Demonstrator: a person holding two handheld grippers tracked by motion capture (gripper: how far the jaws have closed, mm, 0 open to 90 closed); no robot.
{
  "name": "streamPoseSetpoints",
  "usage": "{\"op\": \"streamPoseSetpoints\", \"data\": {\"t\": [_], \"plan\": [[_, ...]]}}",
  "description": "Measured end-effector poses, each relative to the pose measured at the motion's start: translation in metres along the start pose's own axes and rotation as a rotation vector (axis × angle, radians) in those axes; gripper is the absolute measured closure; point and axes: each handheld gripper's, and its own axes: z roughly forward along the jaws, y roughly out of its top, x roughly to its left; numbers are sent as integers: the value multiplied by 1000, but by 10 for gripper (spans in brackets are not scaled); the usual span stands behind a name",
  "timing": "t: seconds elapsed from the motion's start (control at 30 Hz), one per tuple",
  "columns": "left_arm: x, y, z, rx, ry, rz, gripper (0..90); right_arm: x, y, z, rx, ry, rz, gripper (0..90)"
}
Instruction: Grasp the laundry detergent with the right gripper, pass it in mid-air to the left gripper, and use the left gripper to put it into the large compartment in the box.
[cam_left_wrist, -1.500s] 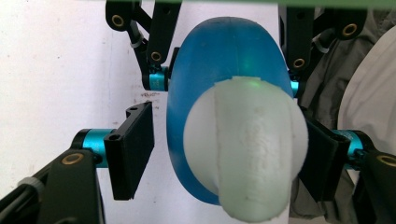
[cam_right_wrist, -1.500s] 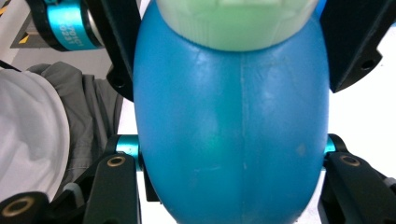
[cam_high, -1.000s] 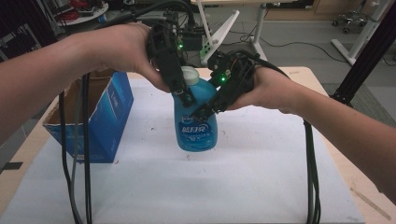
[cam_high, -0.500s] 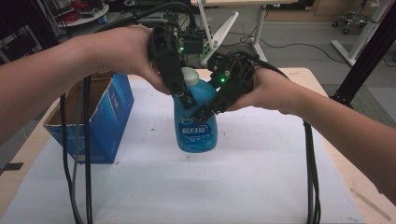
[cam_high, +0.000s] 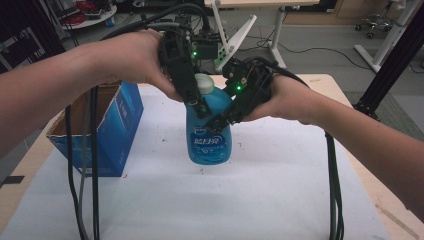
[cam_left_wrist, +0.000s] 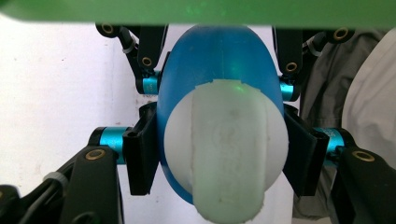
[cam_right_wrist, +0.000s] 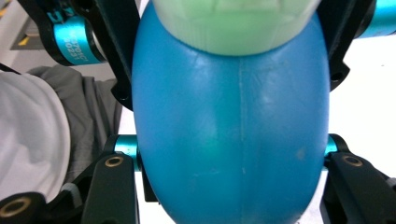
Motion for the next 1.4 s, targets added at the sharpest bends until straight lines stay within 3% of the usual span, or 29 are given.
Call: {"op": "streamPoseSetpoints", "data": {"t": [0.23,0.37,0.4,0.6,0.73,0.93,1.03,1.23,1.37,1.4], "plan": [[1,-2,3,13,4,-3,383,0,0,2,-1,9,6,228],[1,-3,2,15,3,-3,383,1,-2,0,10,16,31,203],[1,-3,1,17,5,-6,384,-1,-3,-2,7,9,27,145],[0,-8,-6,16,10,-20,384,-8,-20,-18,36,-39,96,132],[0,-12,-19,7,30,-37,383,-13,-35,-30,88,-89,128,132],[2,-23,-41,-15,53,-92,383,-23,-67,-41,224,-151,182,132],[4,-31,-56,-15,73,-149,384,-29,-83,-51,267,-185,201,132],[7,-47,-80,-33,124,-226,383,-36,-97,-70,310,-228,264,132],[8,-56,-93,-44,150,-262,383,-41,-106,-77,331,-246,282,132],[8,-62,-101,-50,167,-286,383,-42,-108,-79,332,-247,288,132]]}}
